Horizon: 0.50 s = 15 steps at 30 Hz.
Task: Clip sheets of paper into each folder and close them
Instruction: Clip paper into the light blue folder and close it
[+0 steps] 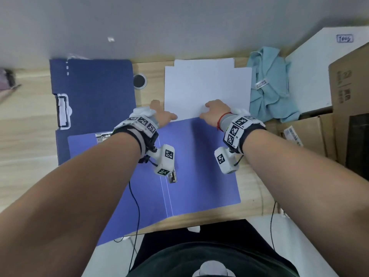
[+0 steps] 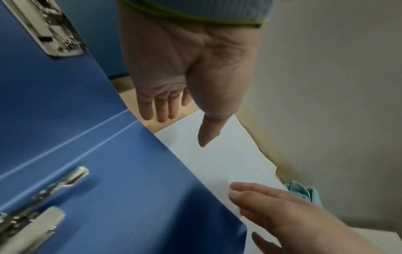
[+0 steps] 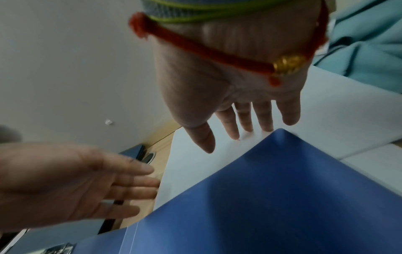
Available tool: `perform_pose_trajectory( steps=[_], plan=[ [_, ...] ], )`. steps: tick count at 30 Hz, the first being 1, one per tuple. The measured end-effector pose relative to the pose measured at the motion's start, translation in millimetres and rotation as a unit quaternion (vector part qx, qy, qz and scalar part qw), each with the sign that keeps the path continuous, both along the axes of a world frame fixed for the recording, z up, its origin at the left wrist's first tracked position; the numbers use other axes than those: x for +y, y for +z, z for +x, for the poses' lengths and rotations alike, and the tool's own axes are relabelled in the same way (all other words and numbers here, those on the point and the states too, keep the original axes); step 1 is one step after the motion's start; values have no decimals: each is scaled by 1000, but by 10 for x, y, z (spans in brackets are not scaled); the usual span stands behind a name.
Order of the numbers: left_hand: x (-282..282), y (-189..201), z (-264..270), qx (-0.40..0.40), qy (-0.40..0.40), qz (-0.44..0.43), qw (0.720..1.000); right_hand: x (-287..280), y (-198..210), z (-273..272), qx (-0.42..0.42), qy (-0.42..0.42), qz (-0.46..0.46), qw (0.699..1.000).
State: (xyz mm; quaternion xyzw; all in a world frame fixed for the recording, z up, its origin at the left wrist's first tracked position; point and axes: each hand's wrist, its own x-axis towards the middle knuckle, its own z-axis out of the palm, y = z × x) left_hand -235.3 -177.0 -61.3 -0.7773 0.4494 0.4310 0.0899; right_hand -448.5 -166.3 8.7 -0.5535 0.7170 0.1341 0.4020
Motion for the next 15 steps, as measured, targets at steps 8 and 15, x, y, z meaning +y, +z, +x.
perform_pose_trajectory(
  steps=[8, 15],
  plan=[
    [-112, -1, -128, 91, 79, 4, 993, -92, -110, 68, 71, 58, 22, 996],
    [-132, 335, -314, 89, -47, -86, 991, -123, -148, 32, 64, 45, 9, 997]
  ],
)
